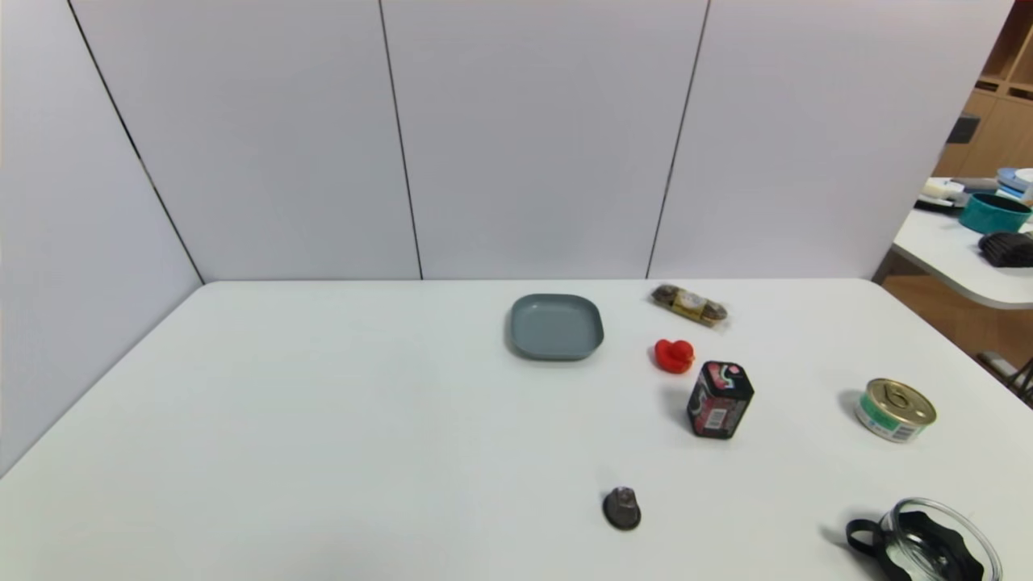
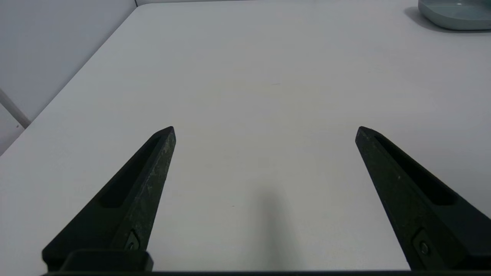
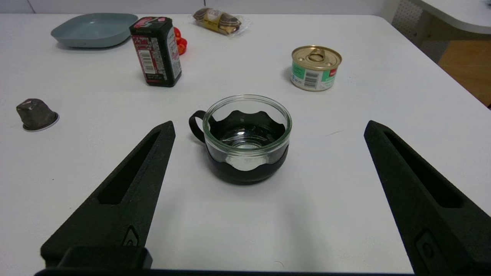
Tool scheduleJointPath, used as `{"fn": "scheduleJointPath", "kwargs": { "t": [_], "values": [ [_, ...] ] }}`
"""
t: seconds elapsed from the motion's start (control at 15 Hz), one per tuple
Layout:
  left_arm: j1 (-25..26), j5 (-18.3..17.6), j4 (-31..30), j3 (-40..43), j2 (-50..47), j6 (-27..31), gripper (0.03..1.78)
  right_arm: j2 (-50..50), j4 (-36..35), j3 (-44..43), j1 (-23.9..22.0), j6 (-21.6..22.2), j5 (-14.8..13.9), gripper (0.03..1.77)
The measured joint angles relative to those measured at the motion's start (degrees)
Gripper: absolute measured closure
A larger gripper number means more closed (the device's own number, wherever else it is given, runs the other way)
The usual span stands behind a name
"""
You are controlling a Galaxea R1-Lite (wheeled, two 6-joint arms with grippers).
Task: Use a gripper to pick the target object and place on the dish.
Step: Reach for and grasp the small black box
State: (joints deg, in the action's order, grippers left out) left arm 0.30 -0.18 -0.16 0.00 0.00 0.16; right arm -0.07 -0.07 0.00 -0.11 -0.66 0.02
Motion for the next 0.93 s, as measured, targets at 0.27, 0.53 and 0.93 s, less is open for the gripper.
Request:
{"fn": "scheduleJointPath", "kwargs": {
  "t": [0.27, 0.53, 0.93],
  "values": [
    [0.0, 0.0, 0.0, 0.0, 0.0, 0.02, 0.12, 1.37, 0.62, -0.07, -0.07, -0.3, -0.07, 0.09],
    [0.02, 0.0, 0.0, 0.0, 0.0, 0.02, 0.12, 7.57, 1.23, -1.71, -0.07, -2.51, -0.18, 0.09],
    [0.02, 0.0, 0.0, 0.0, 0.0, 0.0, 0.12, 19.91, 0.62, -19.5, 2.85, -9.16, -0.65, 0.09]
  ]
}}
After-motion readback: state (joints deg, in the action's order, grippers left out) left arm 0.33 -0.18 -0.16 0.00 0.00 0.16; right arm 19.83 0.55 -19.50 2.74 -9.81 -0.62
